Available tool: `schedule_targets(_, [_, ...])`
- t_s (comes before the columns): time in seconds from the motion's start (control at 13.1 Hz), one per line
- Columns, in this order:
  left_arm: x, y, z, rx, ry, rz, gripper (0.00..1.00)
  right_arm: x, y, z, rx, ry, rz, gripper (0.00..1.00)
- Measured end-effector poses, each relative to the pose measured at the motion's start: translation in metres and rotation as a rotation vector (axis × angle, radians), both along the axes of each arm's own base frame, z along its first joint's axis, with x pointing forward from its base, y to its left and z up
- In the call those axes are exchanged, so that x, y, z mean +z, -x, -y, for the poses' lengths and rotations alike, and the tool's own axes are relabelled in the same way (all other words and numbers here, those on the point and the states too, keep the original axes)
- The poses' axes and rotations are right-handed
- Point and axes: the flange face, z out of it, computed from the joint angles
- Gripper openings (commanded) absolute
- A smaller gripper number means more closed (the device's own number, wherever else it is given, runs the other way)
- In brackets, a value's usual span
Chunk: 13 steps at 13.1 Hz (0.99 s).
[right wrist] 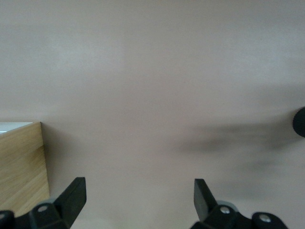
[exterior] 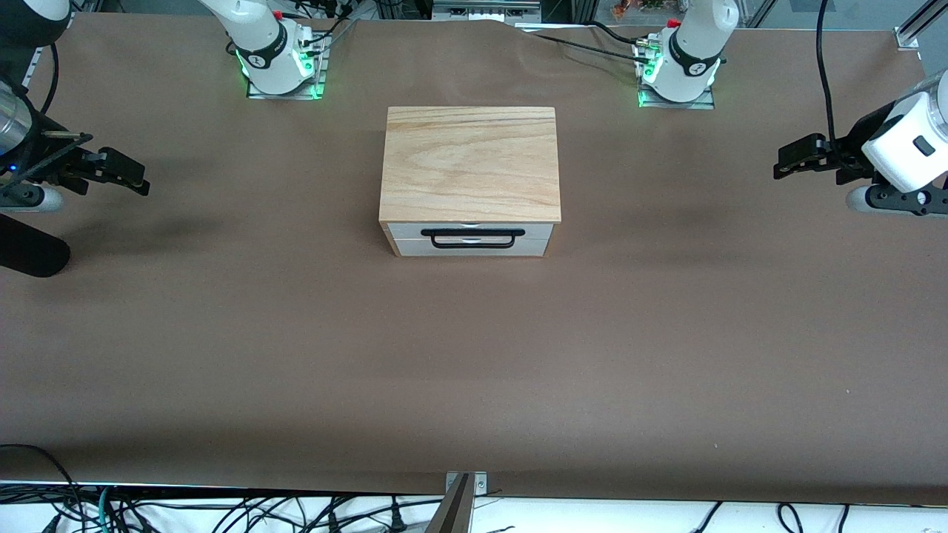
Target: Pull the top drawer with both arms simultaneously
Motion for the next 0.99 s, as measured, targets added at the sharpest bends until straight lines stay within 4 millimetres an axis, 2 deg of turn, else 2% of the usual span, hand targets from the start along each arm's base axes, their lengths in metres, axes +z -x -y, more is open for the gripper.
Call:
schedule_targets(0.23, [0.000, 0.000, 0.000, 0.000, 0.000, 0.000, 1.00, 0.000, 0.000, -0.019, 0.034, 0.000, 0.000, 1.00])
schedule_targets(0.54, [-0.001, 0.000, 0.000, 0.000, 0.000, -0.001, 1.00, 0.000, 0.001, -0.035, 0.062, 0.000, 0.000, 1.00])
schedule_targets(0.84, [-0.001, 0.000, 0.000, 0.000, 0.000, -0.002, 1.00, 0.000, 0.002, -0.037, 0.065, 0.000, 0.000, 1.00])
schedule_targets(0.99, [-0.008, -0.003, 0.000, 0.000, 0.000, -0.014, 1.00, 0.000, 0.001, -0.037, 0.065, -0.001, -0.001, 1.00])
